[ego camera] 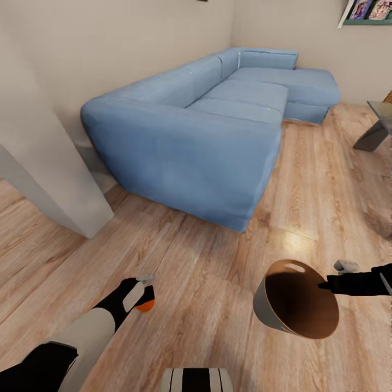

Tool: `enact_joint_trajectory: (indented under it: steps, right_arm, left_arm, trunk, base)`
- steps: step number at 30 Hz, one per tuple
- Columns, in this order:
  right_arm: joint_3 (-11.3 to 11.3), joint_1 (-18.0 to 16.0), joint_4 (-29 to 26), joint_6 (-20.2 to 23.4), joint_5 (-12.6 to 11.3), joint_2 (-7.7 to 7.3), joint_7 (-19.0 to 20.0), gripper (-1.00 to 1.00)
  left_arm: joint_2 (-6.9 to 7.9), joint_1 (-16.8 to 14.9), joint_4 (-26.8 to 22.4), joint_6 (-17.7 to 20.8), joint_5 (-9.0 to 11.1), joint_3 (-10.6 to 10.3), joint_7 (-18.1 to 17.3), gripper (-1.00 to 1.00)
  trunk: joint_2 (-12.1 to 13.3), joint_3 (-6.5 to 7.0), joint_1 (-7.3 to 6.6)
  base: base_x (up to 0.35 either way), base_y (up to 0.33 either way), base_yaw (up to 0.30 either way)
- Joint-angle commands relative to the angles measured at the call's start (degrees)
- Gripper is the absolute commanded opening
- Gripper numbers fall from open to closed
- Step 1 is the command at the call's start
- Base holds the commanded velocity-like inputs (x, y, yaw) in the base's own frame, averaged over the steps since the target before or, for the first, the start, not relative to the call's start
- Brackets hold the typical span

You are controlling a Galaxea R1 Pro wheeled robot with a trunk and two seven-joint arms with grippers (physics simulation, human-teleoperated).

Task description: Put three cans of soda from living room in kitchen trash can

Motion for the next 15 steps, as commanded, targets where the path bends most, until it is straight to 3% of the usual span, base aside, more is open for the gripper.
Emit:
enact_joint_trajectory:
  steps: [1, 2, 8, 12, 13, 15]
  right_arm:
    - [-0.1, 0.0, 0.0, 0.4, -0.8, 0.0, 0.3, -1.0]
    - [-0.2, -0.1, 0.2, 0.4, -0.8, 0.11, 0.1, -1.0]
    - [-0.1, -0.3, 1.2, 0.4, -0.7, 0.21, -1.3, -1.0]
    - [0.0, -0.5, 2.9, 0.4, -0.8, 0.33, -4.5, -1.0]
    - [0.0, -0.6, 3.4, 0.4, -0.8, 0.39, -6.1, -1.0]
    - [-0.1, -0.6, 3.6, 0.4, -0.8, 0.37, -6.7, -1.0]
  left_arm:
    - [0.0, 0.8, -2.0, 0.1, 0.0, 0.0, 0.0, -1.0]
    - [-0.15, 6.0, -14.3, 3.1, 0.0, 0.0, 0.6, -1.0]
    - [-1.51, 13.6, -36.6, 12.2, 0.3, 0.0, 5.3, -1.0]
    - [-2.82, 16.3, -45.8, 14.3, 1.2, -0.1, 6.5, -1.0]
    - [-4.33, 17.0, -49.4, 16.4, 1.8, -0.2, 6.8, -1.0]
    - [-5.38, 17.3, -51.7, 17.5, 2.2, -1.9, 6.9, -1.0]
  trunk:
    - [0.0, 0.23, -0.02]
    - [0.0, 0.45, -0.05]
    - [0.1, 1.78, -0.2]
    - [0.2, 2.67, -0.31]
    - [0.2, 2.89, -0.33]
    - [0.2, 3.33, -0.38]
  base:
    - [0.0, 0.0, -0.148]
    - [0.0, 0.0, -0.161]
    - [0.0, 0.0, -0.257]
    - [0.0, 0.0, -0.287]
    - [0.0, 0.0, -0.292]
    - [0.0, 0.0, -0.293]
